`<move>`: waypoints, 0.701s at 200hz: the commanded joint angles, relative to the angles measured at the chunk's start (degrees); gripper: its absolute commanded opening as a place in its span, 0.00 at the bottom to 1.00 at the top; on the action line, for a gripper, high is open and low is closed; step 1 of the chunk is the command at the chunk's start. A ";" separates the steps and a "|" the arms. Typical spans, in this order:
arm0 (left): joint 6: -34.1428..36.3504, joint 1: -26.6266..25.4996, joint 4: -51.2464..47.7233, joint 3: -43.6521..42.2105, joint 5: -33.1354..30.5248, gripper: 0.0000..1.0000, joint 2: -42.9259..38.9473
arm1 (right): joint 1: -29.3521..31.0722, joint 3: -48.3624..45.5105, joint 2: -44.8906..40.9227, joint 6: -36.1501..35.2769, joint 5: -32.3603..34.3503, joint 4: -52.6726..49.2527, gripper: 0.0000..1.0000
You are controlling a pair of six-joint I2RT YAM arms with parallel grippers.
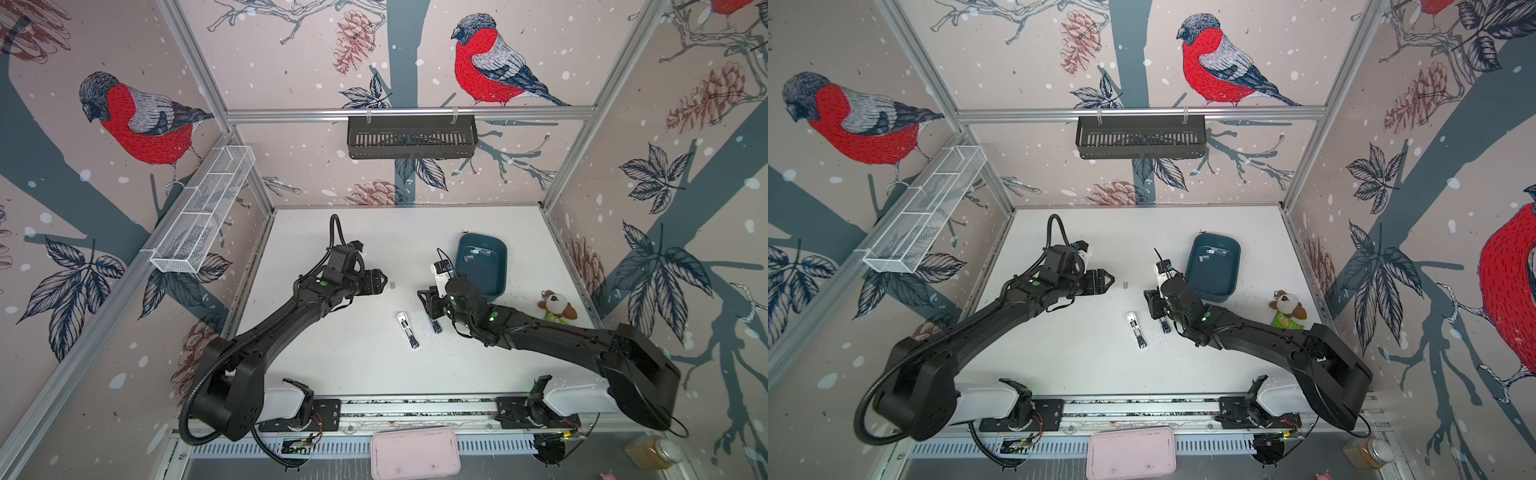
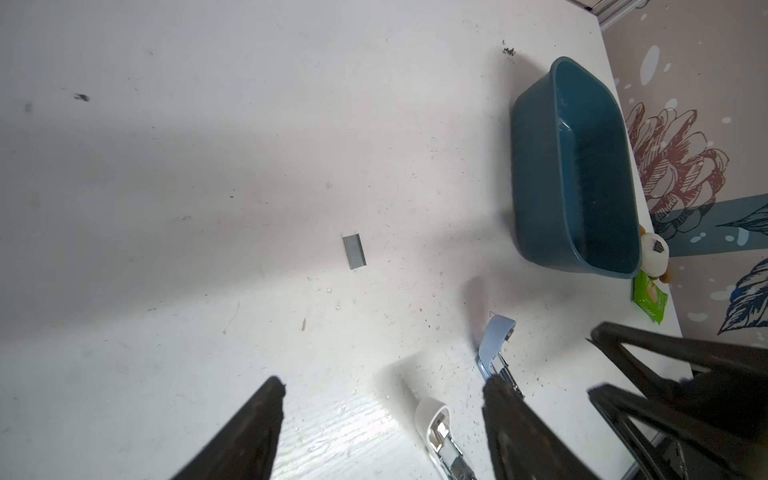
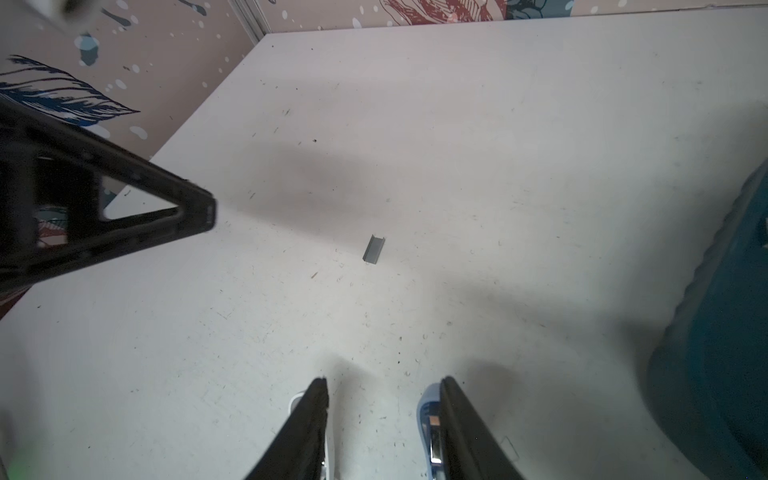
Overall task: Load the staples into the stapler
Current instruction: 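Open the right gripper to set the staple strip on the table, then lower the left gripper onto the staple strip while the right gripper withdraws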
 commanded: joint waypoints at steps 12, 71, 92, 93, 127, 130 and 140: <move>-3.40 -1.66 0.14 3.72 -1.93 0.70 6.23 | -1.31 -2.48 -2.13 -2.72 -2.68 4.22 0.66; -3.95 -2.19 -2.48 8.47 -3.15 0.59 14.87 | -1.42 -4.87 -5.90 -3.01 -2.87 4.30 1.00; -4.50 -2.41 -0.99 8.70 -2.94 0.56 16.49 | -1.62 -5.57 -6.60 -3.07 -2.05 3.71 1.00; -4.46 -2.41 -0.98 8.72 -2.93 0.56 16.59 | -1.61 -5.63 -6.63 -3.03 -2.03 3.70 1.00; -4.09 -3.20 -0.71 10.95 -3.01 0.50 20.32 | -1.83 -6.45 -7.63 -2.45 -1.51 3.35 1.00; -4.11 -3.25 -0.64 11.06 -3.01 0.50 20.59 | -1.85 -6.47 -7.77 -2.33 -1.30 3.34 1.00; -4.24 -3.44 -0.34 11.37 -3.31 0.49 21.49 | -2.07 -6.69 -7.95 -1.94 -0.91 3.25 1.00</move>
